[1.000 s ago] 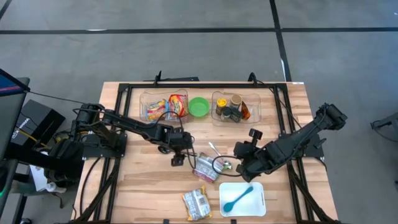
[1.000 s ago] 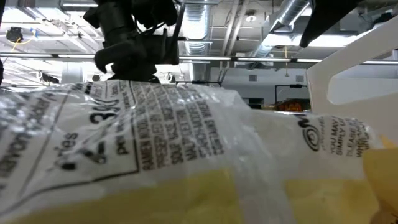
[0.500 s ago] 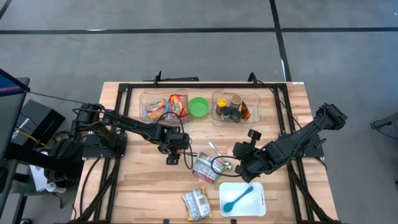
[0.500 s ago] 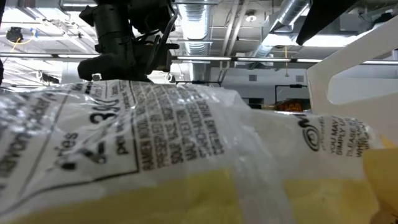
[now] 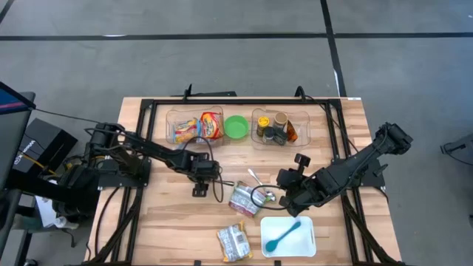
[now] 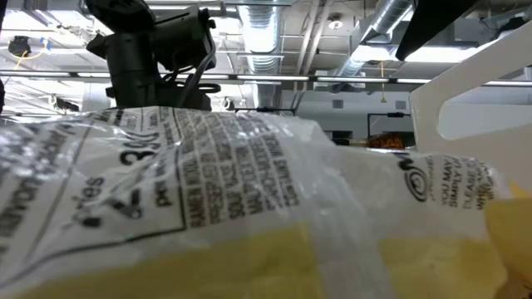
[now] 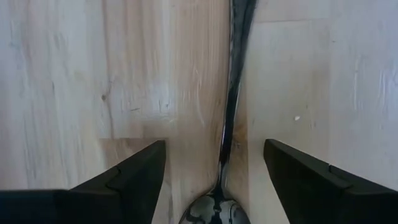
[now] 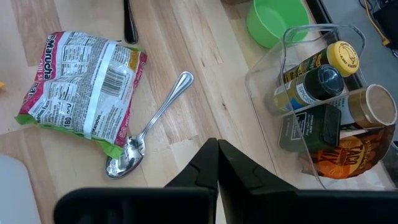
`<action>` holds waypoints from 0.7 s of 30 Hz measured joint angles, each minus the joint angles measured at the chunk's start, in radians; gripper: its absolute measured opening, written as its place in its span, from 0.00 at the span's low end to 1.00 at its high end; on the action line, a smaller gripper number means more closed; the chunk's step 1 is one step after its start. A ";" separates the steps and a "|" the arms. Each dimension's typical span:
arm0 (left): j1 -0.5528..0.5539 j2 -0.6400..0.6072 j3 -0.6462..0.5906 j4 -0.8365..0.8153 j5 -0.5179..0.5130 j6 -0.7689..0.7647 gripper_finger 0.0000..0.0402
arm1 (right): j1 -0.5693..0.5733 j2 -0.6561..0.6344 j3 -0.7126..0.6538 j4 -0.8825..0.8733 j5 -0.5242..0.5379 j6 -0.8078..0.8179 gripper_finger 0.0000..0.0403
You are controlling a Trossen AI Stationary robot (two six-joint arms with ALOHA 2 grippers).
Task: Pick & Place Food Item
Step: Put the left black spoon in the white bin
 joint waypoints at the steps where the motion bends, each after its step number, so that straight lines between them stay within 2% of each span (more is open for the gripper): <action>1: 0.000 -0.001 -0.005 0.008 0.001 0.000 0.65 | 0.000 0.000 0.000 0.000 0.000 0.000 0.00; 21: -0.002 0.002 -0.012 0.027 0.011 -0.008 0.27 | 0.000 0.000 0.000 0.000 0.000 0.000 0.00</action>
